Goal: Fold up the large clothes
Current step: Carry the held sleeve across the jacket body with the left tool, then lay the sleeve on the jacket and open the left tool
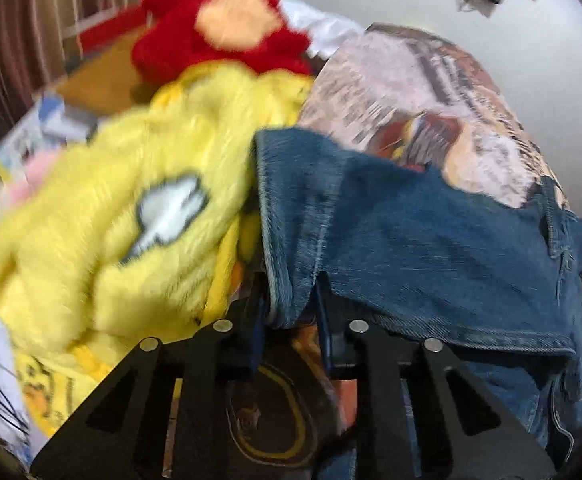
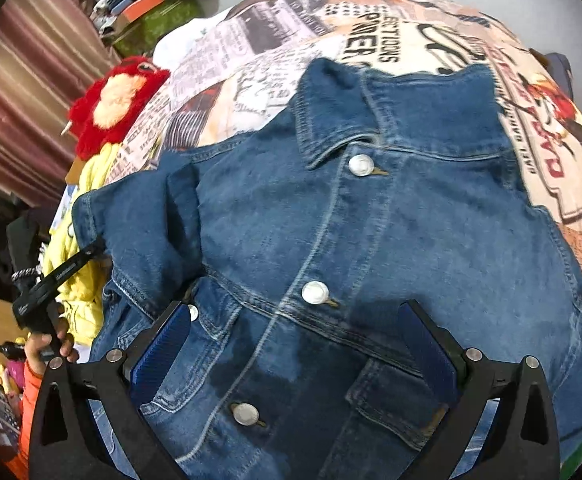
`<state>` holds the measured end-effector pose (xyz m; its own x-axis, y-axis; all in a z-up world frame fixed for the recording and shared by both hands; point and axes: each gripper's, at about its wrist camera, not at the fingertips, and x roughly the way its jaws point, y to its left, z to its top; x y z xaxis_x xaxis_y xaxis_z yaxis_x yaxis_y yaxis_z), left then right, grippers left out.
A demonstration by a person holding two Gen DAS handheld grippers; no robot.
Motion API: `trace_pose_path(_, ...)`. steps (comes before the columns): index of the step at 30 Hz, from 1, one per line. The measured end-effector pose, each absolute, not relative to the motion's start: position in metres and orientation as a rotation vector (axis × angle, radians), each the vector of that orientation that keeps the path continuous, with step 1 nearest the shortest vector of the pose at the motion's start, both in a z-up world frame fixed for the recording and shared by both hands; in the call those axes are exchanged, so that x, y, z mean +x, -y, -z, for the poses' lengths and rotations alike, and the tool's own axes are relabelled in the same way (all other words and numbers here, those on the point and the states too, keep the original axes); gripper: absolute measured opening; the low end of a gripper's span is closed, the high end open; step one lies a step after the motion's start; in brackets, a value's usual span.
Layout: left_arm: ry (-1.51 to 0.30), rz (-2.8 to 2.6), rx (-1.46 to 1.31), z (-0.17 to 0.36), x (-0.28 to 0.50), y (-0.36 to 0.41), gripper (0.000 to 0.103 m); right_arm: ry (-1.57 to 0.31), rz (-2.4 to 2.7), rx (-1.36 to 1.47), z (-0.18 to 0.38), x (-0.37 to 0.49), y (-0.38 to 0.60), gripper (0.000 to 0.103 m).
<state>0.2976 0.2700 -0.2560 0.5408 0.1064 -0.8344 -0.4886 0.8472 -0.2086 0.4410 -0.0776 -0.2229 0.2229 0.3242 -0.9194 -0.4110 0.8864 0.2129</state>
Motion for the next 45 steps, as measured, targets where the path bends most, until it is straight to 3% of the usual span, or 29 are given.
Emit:
trace_pose_path(15, -0.598, -0.027, -0.236, 0.062, 0.338, -0.138, 0.017, -1.091, -0.484, 0.057, 0.165, 0.427, 0.162, 0.103)
trace_pose_path(17, -0.592, 0.044, -0.214, 0.048, 0.347, -0.108, 0.008, -1.073, -0.478, 0.069, 0.158, 0.424, 0.175, 0.103)
trace_pose_path(18, -0.597, 0.083, -0.202, 0.044, 0.351, -0.091, 0.008, -1.060, -0.472, 0.072, 0.154, 0.423, 0.183, 0.103)
trace_pose_path(27, -0.725, 0.363, -0.061, 0.067, 0.379, 0.052, 0.006, -1.001, -0.384, 0.108, 0.137, 0.404, 0.260, 0.103)
trace_pose_path(35, -0.935, 0.513, -0.008, 0.115, 0.383, 0.116, 0.009, -1.010, -0.305, 0.181, 0.140, 0.397, 0.313, 0.103)
trace_pose_path(38, -0.940, 0.494, 0.046, 0.118, 0.379, 0.121, 0.032, -1.018, -0.294, 0.204, 0.143, 0.396, 0.321, 0.103)
trace_pose_path(40, -0.901, 0.468, 0.060, 0.111, 0.372, 0.113, 0.069, -1.033, -0.295, 0.222, 0.146, 0.399, 0.321, 0.103)
trace_pose_path(43, -0.841, 0.418, 0.054, 0.102, 0.370, 0.084, 0.087, -1.064, -0.305, 0.246, 0.155, 0.406, 0.316, 0.103)
trace_pose_path(45, -0.817, 0.363, 0.062, 0.100, 0.369, 0.062, 0.091, -1.093, -0.321, 0.252, 0.164, 0.414, 0.308, 0.103)
